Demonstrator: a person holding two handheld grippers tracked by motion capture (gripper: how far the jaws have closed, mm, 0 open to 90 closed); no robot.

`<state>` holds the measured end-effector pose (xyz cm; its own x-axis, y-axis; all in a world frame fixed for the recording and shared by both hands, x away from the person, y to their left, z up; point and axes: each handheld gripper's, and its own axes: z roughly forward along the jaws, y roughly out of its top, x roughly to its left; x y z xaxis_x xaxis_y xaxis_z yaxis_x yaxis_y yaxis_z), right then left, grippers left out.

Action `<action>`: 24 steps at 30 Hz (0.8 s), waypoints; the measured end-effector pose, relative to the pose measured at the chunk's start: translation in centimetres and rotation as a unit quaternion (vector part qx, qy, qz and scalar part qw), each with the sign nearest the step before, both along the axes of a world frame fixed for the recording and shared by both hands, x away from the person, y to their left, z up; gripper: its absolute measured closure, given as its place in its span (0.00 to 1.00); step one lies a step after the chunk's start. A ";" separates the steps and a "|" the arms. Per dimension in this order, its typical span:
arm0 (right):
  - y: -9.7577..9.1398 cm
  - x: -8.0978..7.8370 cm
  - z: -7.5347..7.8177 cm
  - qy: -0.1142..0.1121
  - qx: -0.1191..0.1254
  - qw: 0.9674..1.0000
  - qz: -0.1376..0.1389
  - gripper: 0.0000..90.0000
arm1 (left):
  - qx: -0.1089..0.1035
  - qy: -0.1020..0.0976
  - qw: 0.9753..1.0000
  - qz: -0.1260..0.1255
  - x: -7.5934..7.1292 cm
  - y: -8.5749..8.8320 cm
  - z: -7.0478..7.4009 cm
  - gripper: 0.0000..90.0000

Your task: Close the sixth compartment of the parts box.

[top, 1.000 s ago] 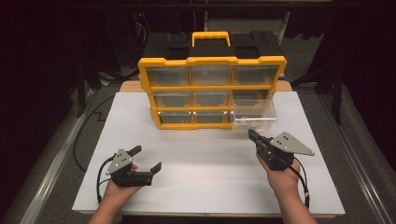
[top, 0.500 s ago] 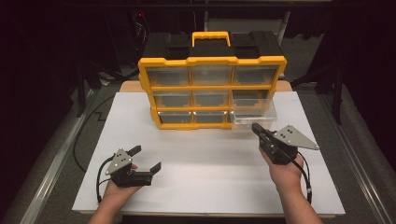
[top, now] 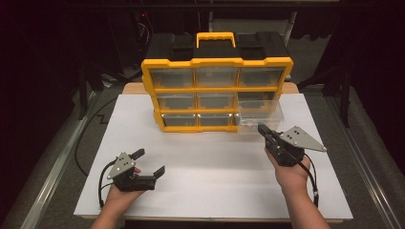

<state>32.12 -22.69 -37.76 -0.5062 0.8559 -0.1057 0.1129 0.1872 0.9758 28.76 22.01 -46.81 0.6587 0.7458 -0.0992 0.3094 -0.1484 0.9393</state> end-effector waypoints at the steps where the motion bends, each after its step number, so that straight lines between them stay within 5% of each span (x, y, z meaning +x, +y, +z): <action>1: 0.0 0.0 0.0 0.000 -0.001 1.000 0.000 1.00 | 0.000 0.000 1.000 -0.001 0.0 0.0 0.0 0.01; 24: 0.1 1.3 0.3 0.001 -0.009 1.000 -0.012 1.00 | -0.004 -0.001 1.000 -0.001 0.0 0.1 0.0 0.01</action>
